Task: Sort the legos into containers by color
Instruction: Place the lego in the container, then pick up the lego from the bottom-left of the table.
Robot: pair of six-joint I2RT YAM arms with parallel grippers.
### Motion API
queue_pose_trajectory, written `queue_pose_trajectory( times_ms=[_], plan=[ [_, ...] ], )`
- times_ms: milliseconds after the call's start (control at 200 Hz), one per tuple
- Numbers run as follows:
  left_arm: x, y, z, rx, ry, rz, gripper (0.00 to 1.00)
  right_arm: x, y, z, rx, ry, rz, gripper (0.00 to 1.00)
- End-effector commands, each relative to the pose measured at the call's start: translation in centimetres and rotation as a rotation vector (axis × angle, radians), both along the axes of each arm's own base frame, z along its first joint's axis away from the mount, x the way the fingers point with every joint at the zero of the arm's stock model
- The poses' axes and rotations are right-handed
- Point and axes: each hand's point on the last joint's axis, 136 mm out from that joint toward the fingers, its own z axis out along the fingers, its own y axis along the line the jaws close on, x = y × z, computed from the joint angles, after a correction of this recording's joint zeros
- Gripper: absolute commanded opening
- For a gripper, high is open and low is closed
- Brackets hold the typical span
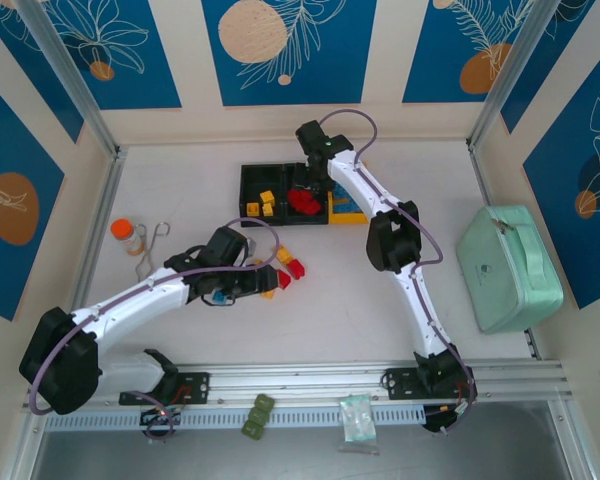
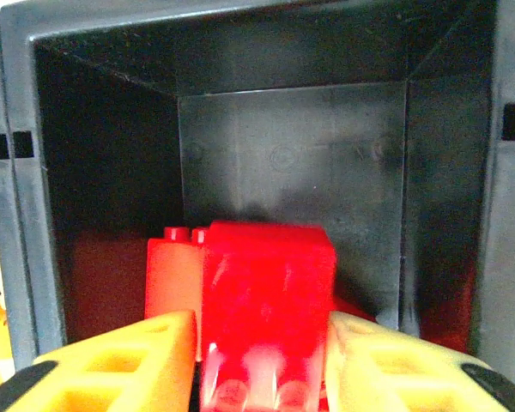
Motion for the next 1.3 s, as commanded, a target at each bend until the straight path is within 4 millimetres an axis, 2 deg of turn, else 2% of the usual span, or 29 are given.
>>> queue_pose_trajectory(
  times_ms=[0, 100, 245, 380, 505, 715, 890, 1060, 1296],
  plan=[
    [-0.2, 0.0, 0.4, 0.007, 0.001, 0.006, 0.72, -0.5, 0.2, 2.1, -0.003, -0.021, 0.024, 0.49],
    [-0.3, 0.4, 0.6, 0.018, -0.007, 0.015, 0.72, -0.9, 0.4, 4.3, 0.002, -0.058, 0.039, 0.49],
    [-0.4, 1.7, 0.9, 0.063, -0.013, 0.054, 0.72, -2.3, 1.0, 8.7, 0.035, -0.136, 0.072, 0.49],
    [-0.8, 3.4, 0.9, 0.115, -0.010, 0.106, 0.72, -4.8, 1.6, 11.7, 0.069, -0.186, 0.118, 0.50],
    [-1.3, 5.0, 0.8, 0.173, -0.007, 0.134, 0.72, -8.0, 1.8, 13.0, 0.106, -0.210, 0.160, 0.50],
    [-1.9, 7.6, 0.4, 0.259, 0.010, 0.179, 0.72, -14.1, 1.0, 12.5, 0.182, -0.192, 0.209, 0.54],
    [-2.1, 8.9, 0.0, 0.315, 0.016, 0.189, 0.72, -18.7, -0.1, 11.7, 0.216, -0.172, 0.254, 0.55],
    [-1.5, 9.9, -0.8, 0.372, 0.022, 0.171, 0.72, -23.2, -0.5, 11.1, 0.257, -0.160, 0.316, 0.57],
    [-0.3, 11.3, -2.6, 0.544, 0.058, 0.089, 0.73, -28.0, -2.0, 8.7, 0.283, -0.102, 0.323, 0.57]
  ],
)
